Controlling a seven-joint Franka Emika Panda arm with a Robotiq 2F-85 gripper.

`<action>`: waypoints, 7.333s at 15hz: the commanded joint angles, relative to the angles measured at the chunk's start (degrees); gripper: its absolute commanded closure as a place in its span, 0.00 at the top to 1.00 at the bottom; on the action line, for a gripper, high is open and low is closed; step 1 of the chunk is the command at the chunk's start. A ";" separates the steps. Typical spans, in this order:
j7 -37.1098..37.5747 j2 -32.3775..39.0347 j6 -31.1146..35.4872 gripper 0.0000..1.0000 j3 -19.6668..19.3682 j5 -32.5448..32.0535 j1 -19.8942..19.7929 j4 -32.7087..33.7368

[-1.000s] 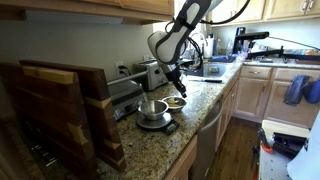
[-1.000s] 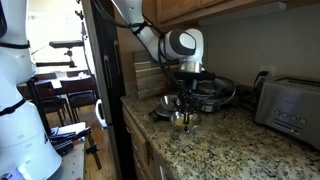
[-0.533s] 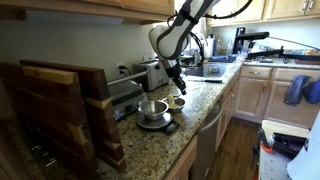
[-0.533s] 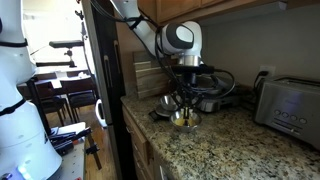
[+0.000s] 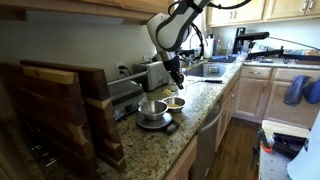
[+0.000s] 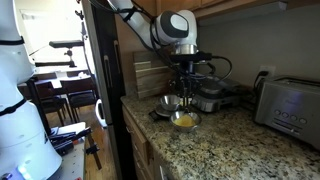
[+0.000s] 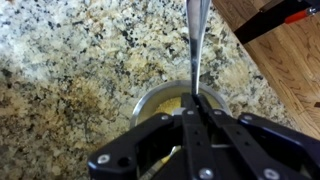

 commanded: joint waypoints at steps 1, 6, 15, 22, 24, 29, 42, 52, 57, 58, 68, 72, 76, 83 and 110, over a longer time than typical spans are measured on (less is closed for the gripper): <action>-2.03 -4.31 1.00 0.02 0.07 0.06 1.75 -3.32; -3.43 -3.35 0.42 0.02 1.18 0.35 4.20 -2.41; -1.60 0.32 0.12 0.02 3.85 -4.20 8.92 -0.81; 6.26 2.60 2.17 0.02 3.89 -18.73 12.17 -1.14; 8.52 3.15 2.65 0.02 4.09 -22.02 12.46 -1.11; 15.37 2.75 6.54 0.02 3.96 -31.07 12.45 -2.92; 33.41 -1.95 12.34 0.02 4.19 -50.40 11.42 -12.38; 42.26 -10.06 15.72 0.02 4.50 -61.33 11.74 -21.74; 49.81 -12.21 17.99 0.02 4.86 -68.10 12.10 -23.56; 52.50 -12.43 18.37 0.02 4.90 -70.76 12.18 -23.75; 77.98 -10.68 16.46 0.02 4.86 -98.39 11.96 -23.85; 83.29 -10.34 15.43 0.02 4.59 -105.44 11.40 -24.42; 87.50 -10.34 13.84 0.02 4.39 -110.94 10.79 -25.16; 95.38 -10.58 10.25 0.02 4.31 -117.03 10.40 -26.40; 41.48 -8.68 24.48 0.02 -0.08 -46.42 5.63 -17.25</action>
